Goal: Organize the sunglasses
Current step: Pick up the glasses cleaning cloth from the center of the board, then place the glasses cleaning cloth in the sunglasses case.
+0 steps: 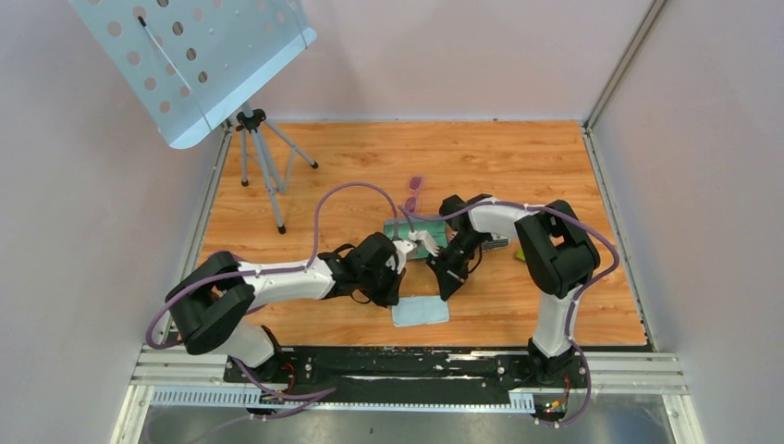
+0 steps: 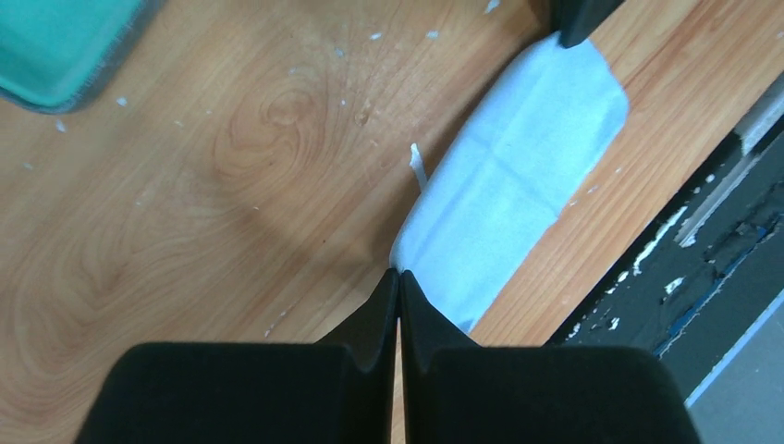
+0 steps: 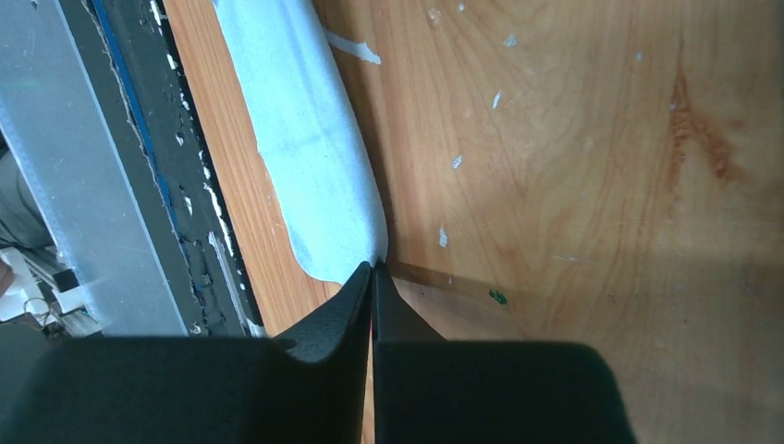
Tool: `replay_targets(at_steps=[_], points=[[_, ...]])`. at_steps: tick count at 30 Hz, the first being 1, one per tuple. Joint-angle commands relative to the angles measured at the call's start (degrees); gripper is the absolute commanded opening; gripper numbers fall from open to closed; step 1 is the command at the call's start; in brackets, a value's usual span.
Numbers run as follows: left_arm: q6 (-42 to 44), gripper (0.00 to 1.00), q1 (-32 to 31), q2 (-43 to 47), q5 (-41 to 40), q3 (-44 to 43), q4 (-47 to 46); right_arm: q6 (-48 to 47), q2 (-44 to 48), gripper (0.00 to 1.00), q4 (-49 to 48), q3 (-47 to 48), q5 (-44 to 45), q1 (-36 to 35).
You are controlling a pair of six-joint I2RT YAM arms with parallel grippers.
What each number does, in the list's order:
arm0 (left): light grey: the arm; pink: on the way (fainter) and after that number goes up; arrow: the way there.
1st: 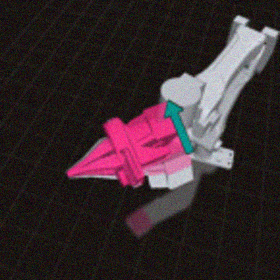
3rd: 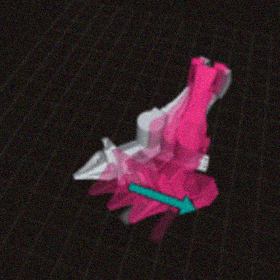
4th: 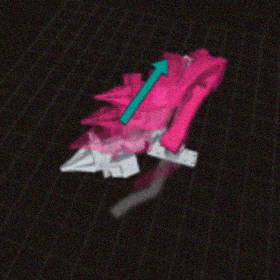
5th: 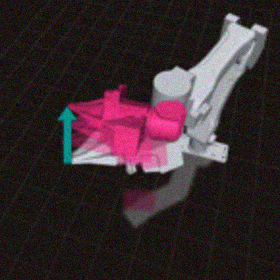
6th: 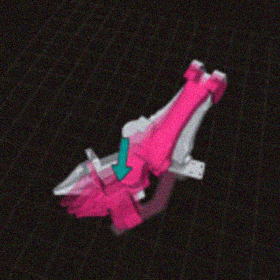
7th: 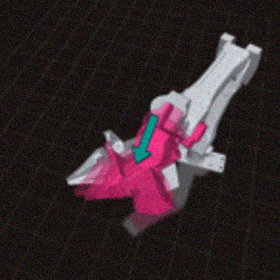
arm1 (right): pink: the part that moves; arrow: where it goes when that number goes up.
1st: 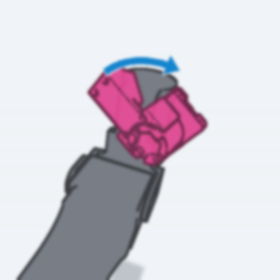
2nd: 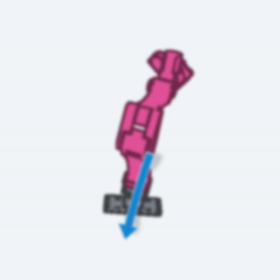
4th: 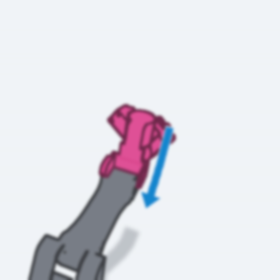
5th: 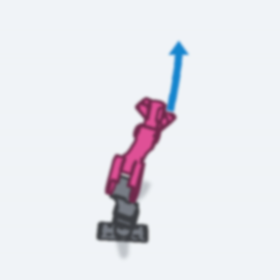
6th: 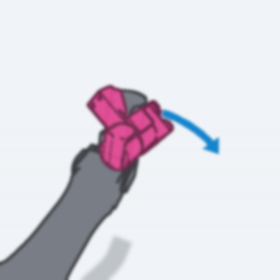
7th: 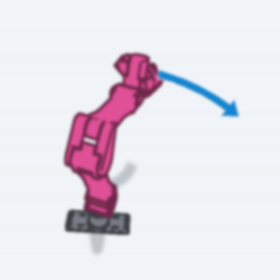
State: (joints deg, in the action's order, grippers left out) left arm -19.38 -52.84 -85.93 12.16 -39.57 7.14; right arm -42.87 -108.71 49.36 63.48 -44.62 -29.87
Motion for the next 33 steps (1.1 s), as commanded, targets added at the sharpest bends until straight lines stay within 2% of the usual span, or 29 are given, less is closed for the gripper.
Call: replay_targets(at_steps=[1,8,19,33], points=[[1.3,0.0,0.3,5.4,-2.6,1.6,-3.0,0.1,3.2,0.02,-0.1,2.4,2.3,-0.8],[3.8,0.0,0.3,6.1,-6.9,-0.1,-2.2,1.0,4.6,0.01,-0.1,5.5,5.1,-0.3],[7.2,0.0,0.3,5.3,-18.9,-3.4,-3.1,1.7,5.1,0.0,-0.8,11.0,9.4,1.3],[9.7,0.0,0.3,-2.8,-24.0,-9.6,-5.3,4.8,6.3,0.0,-7.0,13.0,15.7,1.8]])
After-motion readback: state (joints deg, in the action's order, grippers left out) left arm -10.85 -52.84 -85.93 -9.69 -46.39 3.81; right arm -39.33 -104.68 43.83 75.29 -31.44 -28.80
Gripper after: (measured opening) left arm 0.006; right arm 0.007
